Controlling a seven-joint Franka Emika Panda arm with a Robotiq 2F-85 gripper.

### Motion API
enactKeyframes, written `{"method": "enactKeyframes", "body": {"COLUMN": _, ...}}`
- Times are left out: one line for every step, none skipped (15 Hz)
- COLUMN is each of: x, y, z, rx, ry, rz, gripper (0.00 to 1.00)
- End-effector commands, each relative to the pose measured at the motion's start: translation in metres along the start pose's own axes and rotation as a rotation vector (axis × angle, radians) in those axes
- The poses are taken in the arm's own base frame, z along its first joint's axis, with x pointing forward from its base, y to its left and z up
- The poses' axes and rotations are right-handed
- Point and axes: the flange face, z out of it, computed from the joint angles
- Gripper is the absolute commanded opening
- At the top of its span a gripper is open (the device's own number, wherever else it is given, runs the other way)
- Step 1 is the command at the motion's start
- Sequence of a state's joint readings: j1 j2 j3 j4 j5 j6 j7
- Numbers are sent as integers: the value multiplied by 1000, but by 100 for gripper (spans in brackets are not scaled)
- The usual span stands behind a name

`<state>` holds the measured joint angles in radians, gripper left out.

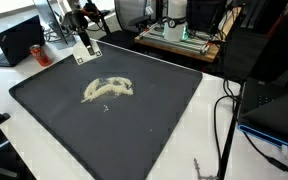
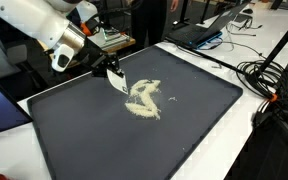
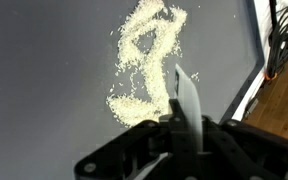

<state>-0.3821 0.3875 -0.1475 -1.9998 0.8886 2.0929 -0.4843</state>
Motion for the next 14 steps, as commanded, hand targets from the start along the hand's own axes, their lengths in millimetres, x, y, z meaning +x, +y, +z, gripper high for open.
{"method": "enactKeyframes", "body": {"x": 1, "y": 9, "z": -12, "rx": 81, "ry": 42, "rz": 93, "gripper": 1}}
{"method": "enactKeyframes", "body": {"x": 1, "y": 11, "z": -15, "rx": 94, "ry": 54, "rz": 106, "gripper": 1}}
{"method": "enactKeyframes", "body": {"x": 1, "y": 12, "z": -16, "rx": 106, "ry": 62, "rz": 116, "gripper": 1}}
{"method": "enactKeyframes", "body": {"x": 1, "y": 13, "z": -18, "rx": 125, "ry": 66, "rz": 119, "gripper": 1}}
{"method": "enactKeyframes", "body": {"x": 0, "y": 13, "z": -20, "rx": 140, "ry": 69, "rz": 123, "gripper": 1}}
{"method": "enactKeyframes", "body": {"x": -1, "y": 13, "z": -22, "rx": 156, "ry": 67, "rz": 125, "gripper": 1}}
{"method": "enactKeyframes", "body": {"x": -2, "y": 13, "z": -22, "rx": 169, "ry": 62, "rz": 125, "gripper": 1}}
{"method": "enactKeyframes", "body": {"x": -3, "y": 13, "z": -23, "rx": 183, "ry": 49, "rz": 118, "gripper": 1}}
{"method": "enactKeyframes", "body": {"x": -4, "y": 14, "z": -24, "rx": 193, "ry": 39, "rz": 116, "gripper": 1}}
{"method": "enactKeyframes", "body": {"x": -6, "y": 14, "z": -24, "rx": 209, "ry": 24, "rz": 110, "gripper": 1}}
{"method": "enactKeyframes", "body": {"x": -7, "y": 15, "z": -24, "rx": 223, "ry": 9, "rz": 105, "gripper": 1}}
{"method": "enactKeyframes", "body": {"x": -9, "y": 16, "z": -23, "rx": 233, "ry": -4, "rz": 104, "gripper": 1}}
{"method": "enactKeyframes", "body": {"x": -10, "y": 17, "z": -24, "rx": 246, "ry": -15, "rz": 102, "gripper": 1}}
{"method": "enactKeyframes", "body": {"x": -11, "y": 18, "z": -24, "rx": 255, "ry": -23, "rz": 100, "gripper": 1}}
